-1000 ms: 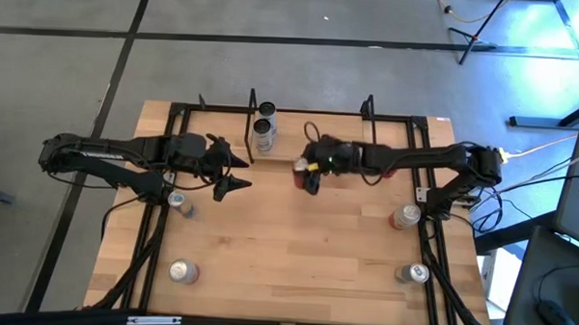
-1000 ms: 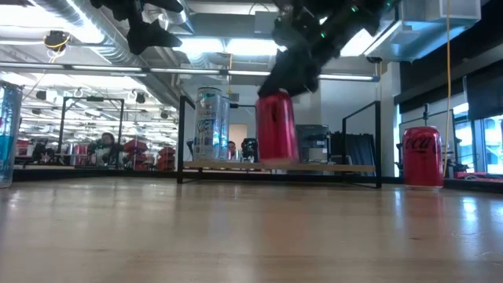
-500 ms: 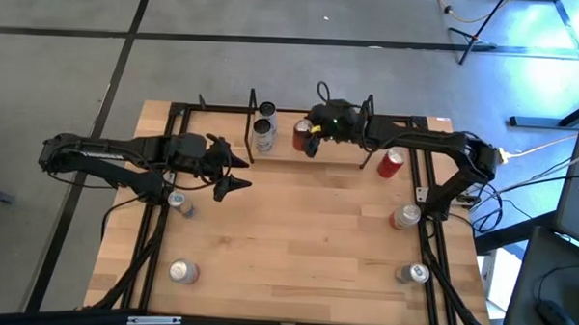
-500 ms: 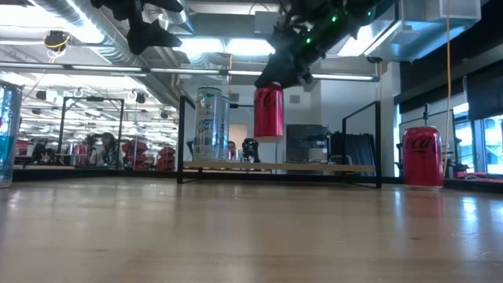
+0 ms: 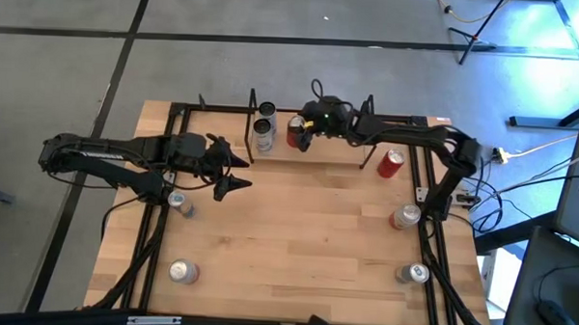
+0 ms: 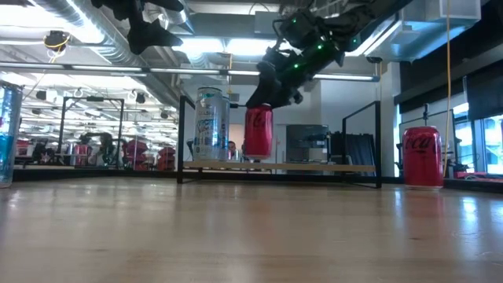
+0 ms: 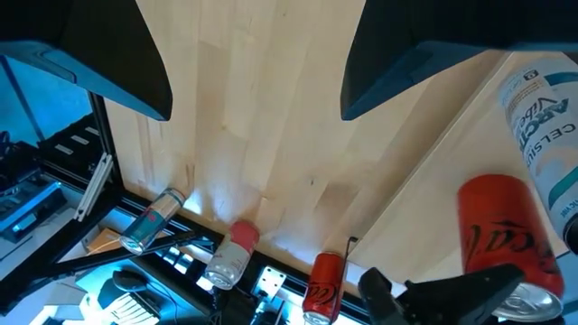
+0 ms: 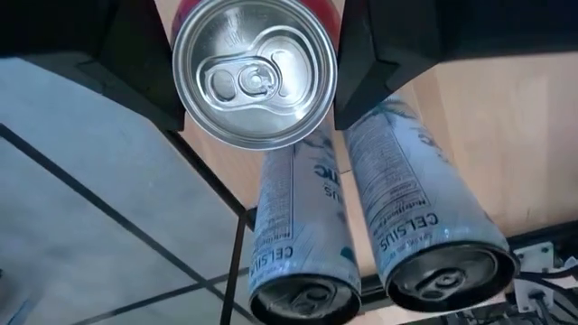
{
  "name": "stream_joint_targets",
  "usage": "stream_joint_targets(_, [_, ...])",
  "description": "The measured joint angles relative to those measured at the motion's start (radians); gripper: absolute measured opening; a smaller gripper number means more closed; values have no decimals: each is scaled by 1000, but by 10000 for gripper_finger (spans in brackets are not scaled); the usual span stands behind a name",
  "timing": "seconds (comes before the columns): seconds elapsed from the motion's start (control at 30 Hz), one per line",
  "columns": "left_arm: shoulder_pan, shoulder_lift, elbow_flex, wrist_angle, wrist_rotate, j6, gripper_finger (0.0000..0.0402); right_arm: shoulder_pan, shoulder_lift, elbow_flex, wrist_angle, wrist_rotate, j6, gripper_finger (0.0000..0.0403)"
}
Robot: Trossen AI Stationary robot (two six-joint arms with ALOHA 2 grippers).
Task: Place canned beverage on shelf
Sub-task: Put the left red soda can on the shelf
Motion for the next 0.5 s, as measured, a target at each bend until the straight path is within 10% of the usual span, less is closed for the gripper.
stream_joint_targets(0.5, [0,0,0,6,0,0,308,-12,76,2,146,-15,-22,231])
